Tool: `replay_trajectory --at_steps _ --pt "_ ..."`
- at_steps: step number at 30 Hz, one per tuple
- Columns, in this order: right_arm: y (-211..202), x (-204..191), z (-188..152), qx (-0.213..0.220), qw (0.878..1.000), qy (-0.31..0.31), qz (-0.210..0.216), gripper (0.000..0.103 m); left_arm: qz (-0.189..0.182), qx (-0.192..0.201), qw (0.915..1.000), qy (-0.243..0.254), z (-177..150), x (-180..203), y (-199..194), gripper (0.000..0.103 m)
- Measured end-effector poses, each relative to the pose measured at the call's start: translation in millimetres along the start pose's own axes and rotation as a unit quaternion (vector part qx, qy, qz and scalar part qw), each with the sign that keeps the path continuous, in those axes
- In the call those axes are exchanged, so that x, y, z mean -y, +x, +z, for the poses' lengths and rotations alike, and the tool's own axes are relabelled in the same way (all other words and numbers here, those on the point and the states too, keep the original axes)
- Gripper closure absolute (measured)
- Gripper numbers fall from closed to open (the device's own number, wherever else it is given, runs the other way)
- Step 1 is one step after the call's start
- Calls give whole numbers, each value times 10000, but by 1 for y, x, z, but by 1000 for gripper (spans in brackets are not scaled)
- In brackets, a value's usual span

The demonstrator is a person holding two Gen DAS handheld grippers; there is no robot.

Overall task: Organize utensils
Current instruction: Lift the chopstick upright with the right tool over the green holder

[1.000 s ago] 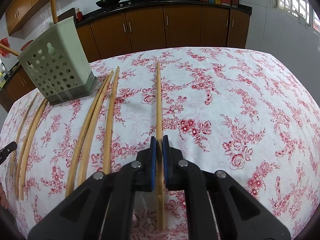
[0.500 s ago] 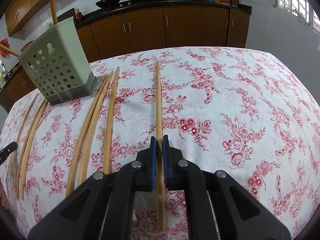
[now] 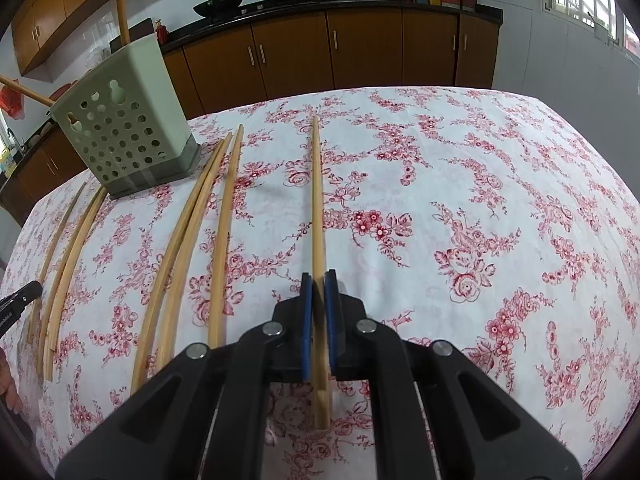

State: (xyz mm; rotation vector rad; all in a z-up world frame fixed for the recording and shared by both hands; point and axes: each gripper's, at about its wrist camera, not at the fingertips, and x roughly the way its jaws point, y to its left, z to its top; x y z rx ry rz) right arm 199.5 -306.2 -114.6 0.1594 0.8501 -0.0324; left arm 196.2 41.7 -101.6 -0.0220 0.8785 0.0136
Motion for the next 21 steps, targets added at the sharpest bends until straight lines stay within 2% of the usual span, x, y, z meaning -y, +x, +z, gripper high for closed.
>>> replay_trajectory --at_steps 5,8,21 --pt "-3 2 0 29 10000 6 38 95 68 -17 9999 91 0 3 -1 95" --pt "-15 2 1 202 9998 -13 86 95 -12 -40 10000 -20 1 -2 -7 95" --pt "-65 9 27 965 9949 152 261 96 -226 697 9970 -249 22 -12 -57 95"
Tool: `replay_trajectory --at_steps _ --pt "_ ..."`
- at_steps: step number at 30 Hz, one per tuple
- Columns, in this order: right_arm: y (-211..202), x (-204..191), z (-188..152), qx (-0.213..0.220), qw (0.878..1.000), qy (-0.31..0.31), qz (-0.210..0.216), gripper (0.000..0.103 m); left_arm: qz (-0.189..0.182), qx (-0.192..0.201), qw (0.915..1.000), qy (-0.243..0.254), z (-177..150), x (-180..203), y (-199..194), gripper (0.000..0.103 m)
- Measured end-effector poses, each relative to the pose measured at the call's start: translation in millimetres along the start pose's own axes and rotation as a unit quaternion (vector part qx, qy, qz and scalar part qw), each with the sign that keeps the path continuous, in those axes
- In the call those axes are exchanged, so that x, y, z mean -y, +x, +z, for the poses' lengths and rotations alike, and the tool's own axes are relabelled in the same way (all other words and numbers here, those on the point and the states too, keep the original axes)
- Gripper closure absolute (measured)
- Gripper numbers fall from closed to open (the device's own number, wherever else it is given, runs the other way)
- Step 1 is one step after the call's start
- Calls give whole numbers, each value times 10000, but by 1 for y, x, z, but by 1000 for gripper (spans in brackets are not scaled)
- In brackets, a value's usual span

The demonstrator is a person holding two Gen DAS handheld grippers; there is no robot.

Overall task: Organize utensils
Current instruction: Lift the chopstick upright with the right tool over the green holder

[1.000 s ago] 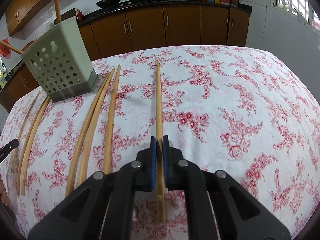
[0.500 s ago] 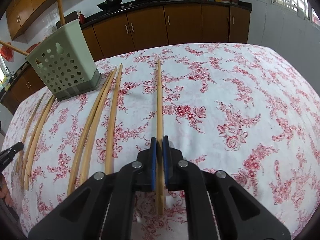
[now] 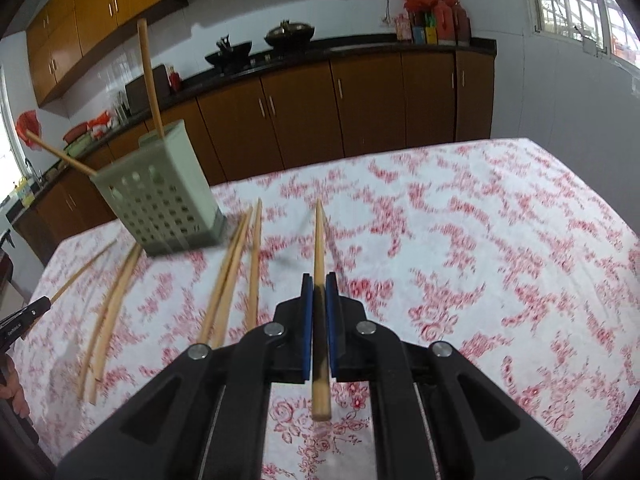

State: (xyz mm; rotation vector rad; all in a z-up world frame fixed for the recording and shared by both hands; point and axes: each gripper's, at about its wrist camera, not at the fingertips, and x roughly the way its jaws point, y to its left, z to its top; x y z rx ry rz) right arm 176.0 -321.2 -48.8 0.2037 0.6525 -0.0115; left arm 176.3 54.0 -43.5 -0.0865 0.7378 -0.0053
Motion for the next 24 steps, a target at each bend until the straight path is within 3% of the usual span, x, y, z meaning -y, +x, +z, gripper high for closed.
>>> replay_trajectory --at_steps 11,24 --pt "-44 -6 43 853 9962 93 163 96 -232 993 9945 -227 43 -1 -53 95" --pt "-48 -10 55 940 9954 16 179 96 -177 1151 9930 -183 51 1 -58 95"
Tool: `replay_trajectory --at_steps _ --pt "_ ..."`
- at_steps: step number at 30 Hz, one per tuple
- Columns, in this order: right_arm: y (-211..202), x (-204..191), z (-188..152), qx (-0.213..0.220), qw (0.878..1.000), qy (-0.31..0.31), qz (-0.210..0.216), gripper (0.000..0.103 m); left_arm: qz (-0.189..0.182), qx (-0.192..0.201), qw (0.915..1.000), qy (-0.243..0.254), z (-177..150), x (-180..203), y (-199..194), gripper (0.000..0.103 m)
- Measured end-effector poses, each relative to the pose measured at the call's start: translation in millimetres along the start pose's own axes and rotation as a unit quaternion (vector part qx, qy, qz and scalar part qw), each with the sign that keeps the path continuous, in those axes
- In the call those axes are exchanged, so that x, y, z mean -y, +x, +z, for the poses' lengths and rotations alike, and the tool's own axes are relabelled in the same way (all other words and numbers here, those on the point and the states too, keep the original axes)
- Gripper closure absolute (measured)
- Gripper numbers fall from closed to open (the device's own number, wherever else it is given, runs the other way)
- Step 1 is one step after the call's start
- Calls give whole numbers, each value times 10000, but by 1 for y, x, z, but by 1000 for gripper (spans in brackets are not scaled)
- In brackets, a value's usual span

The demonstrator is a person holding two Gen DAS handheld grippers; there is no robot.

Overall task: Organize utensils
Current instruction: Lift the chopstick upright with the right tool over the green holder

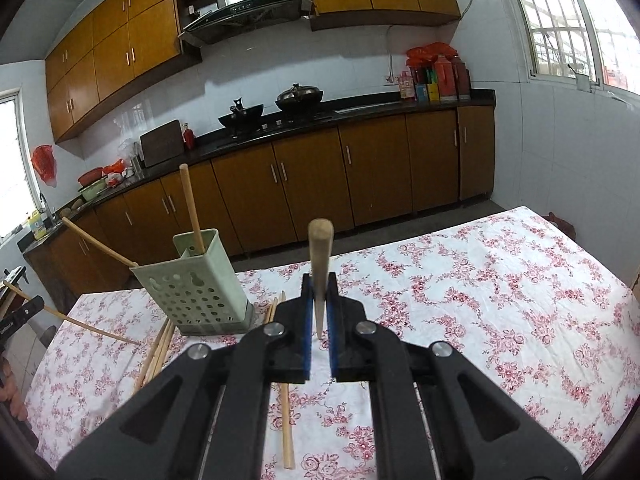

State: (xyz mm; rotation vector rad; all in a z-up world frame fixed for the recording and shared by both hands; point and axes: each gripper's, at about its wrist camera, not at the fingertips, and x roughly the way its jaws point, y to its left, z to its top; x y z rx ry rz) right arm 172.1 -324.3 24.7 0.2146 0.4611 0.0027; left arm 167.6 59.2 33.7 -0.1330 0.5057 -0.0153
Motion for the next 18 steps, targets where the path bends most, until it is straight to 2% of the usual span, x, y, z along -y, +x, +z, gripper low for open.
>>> replay_trajectory --at_steps 9,18 --pt "-37 -25 37 213 9982 -171 525 96 -285 240 9993 95 22 14 -28 96" --pt "-66 -66 78 479 9892 -324 1345 96 -656 900 9936 188 54 50 -59 95"
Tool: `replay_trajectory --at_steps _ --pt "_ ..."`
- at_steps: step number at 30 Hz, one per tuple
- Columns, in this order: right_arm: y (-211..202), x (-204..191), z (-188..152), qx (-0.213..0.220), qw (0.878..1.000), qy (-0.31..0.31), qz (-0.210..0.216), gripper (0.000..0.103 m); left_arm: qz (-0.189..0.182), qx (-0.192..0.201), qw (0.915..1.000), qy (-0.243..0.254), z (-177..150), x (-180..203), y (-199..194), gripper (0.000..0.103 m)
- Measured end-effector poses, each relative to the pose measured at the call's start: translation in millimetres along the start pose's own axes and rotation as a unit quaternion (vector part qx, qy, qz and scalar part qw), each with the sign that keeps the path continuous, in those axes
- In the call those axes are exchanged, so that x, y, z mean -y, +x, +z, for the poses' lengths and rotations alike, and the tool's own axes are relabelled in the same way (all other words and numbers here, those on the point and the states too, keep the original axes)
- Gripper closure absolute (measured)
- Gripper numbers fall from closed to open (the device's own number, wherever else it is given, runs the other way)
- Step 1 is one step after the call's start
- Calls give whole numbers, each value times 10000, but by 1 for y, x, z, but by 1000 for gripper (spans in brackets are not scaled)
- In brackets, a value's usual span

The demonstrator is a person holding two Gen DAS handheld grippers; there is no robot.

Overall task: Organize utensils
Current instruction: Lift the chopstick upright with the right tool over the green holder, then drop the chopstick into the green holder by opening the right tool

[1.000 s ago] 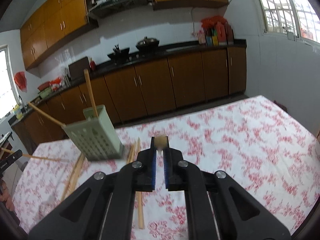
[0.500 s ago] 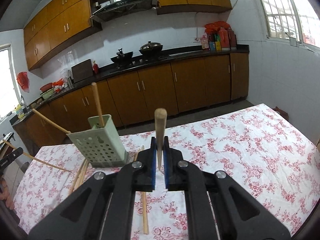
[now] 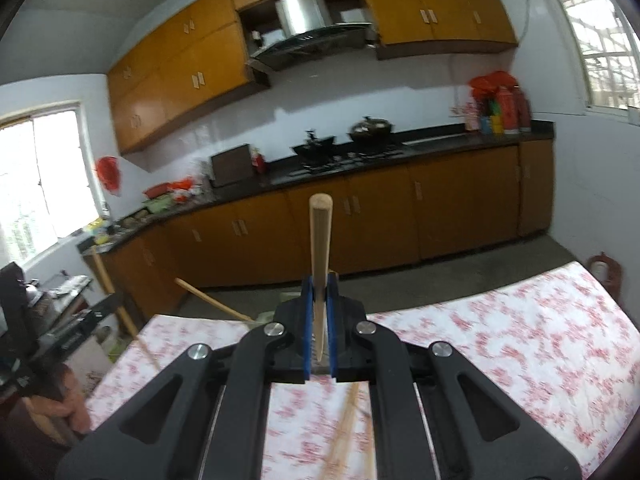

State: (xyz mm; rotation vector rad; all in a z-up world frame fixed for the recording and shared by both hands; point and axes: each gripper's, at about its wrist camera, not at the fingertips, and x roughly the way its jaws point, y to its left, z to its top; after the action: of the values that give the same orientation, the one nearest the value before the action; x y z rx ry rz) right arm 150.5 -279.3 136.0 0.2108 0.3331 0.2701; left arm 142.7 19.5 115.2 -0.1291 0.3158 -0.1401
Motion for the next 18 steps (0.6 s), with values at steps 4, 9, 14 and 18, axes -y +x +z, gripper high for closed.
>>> replay_trajectory --at_steps 4,9,14,18 --pt "10 -13 13 156 9998 -88 38 96 -39 407 9991 -118 22 15 3 96" --pt "38 -21 25 189 9997 -178 -26 96 24 886 9954 -359 52 30 27 95" --pt "71 -17 32 53 9997 -217 -116 96 164 1203 9913 -508 66 42 54 95" --pt "93 -9 30 -115 9998 -110 -135 96 289 1206 9907 -567 63 46 80 95"
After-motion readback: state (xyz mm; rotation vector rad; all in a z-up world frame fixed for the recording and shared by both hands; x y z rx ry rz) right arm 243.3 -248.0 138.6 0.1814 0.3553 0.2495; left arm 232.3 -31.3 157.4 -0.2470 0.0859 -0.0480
